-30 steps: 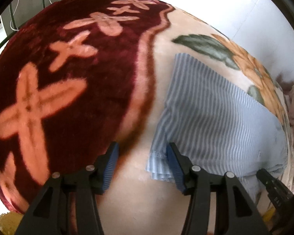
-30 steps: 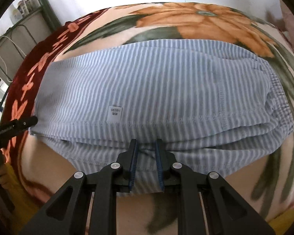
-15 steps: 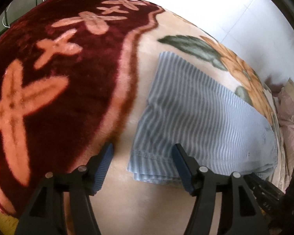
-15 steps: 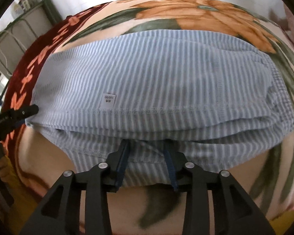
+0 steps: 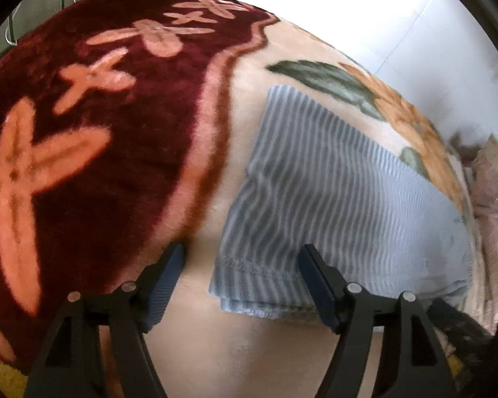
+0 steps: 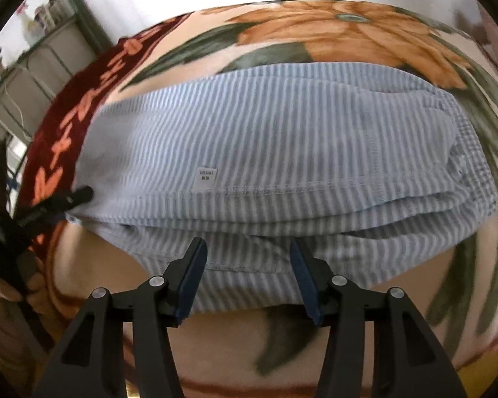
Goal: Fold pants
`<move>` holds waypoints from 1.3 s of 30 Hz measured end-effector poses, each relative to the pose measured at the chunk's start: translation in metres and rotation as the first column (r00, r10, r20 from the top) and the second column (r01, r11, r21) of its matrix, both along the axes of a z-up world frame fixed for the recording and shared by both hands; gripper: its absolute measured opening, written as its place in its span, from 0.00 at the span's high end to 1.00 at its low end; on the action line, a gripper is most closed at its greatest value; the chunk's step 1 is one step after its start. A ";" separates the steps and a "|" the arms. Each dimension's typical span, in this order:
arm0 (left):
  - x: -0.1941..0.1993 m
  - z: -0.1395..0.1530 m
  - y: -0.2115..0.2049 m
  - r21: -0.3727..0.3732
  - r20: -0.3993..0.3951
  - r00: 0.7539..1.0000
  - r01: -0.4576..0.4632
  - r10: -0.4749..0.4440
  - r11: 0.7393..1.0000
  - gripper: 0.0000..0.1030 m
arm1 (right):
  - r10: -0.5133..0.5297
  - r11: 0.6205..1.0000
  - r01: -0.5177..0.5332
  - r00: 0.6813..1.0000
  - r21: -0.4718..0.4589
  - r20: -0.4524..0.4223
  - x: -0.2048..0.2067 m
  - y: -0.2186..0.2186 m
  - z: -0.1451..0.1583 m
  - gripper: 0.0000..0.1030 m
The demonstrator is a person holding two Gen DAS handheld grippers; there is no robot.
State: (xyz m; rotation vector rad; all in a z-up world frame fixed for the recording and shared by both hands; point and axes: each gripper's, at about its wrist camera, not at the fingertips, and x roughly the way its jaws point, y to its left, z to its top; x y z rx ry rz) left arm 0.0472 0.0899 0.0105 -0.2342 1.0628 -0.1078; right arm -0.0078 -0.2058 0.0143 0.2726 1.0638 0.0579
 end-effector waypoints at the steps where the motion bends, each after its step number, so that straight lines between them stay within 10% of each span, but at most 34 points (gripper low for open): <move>1: 0.000 0.000 -0.005 0.029 0.005 1.000 0.001 -0.001 1.000 0.27 | -0.014 1.000 0.014 1.000 0.012 0.005 -0.002 -0.004 0.003 0.48; 5: -0.002 0.001 -0.012 0.062 0.009 1.000 0.005 -0.005 0.998 0.36 | -0.052 0.998 0.050 0.998 0.037 0.045 -0.012 -0.017 0.019 0.48; 12: -0.005 0.016 -0.016 0.024 0.028 0.999 0.044 -0.045 0.999 0.84 | -0.064 0.998 0.062 0.991 0.017 0.119 -0.027 -0.030 0.038 0.48; 39: -0.042 0.108 -0.133 0.018 0.223 0.930 0.295 -0.292 0.955 0.89 | -0.166 0.984 0.152 0.968 0.091 0.187 -0.043 -0.069 0.042 0.48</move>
